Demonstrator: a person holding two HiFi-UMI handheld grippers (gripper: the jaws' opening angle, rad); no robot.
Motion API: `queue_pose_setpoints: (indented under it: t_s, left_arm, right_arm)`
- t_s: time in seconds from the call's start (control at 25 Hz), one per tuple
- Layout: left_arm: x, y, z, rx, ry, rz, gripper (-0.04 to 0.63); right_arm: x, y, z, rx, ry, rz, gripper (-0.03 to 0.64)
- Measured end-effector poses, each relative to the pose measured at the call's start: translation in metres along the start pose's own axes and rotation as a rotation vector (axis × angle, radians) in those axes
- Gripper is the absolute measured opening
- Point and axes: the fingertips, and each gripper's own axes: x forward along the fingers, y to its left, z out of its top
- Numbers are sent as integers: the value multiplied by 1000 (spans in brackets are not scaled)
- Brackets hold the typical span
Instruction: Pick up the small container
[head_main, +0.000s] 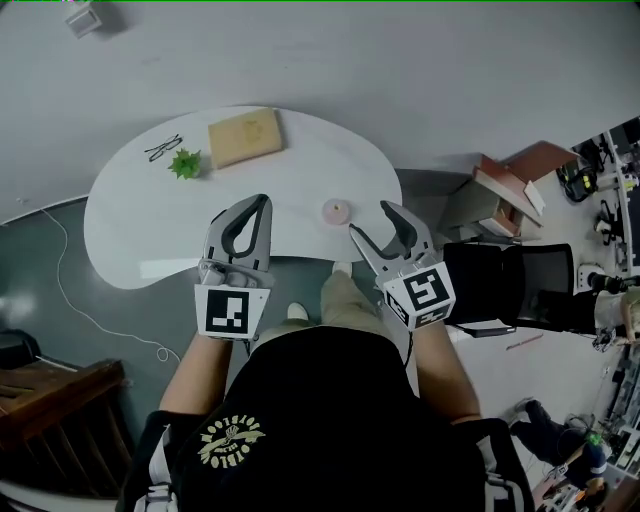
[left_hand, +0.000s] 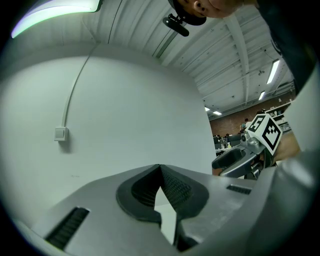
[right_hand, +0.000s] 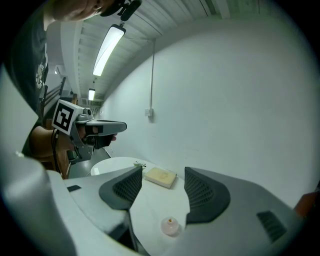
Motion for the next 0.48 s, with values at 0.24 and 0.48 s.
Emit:
queue_pose_setpoints:
  t_s: [0.24, 0.48]
  left_arm:
    - [34, 5, -3, 3, 14, 49, 8]
    - [65, 9, -26, -9, 67, 72, 8]
  right_arm:
    - [31, -23, -30, -13, 30, 89, 256]
    - [65, -36, -66, -6, 49, 174, 256]
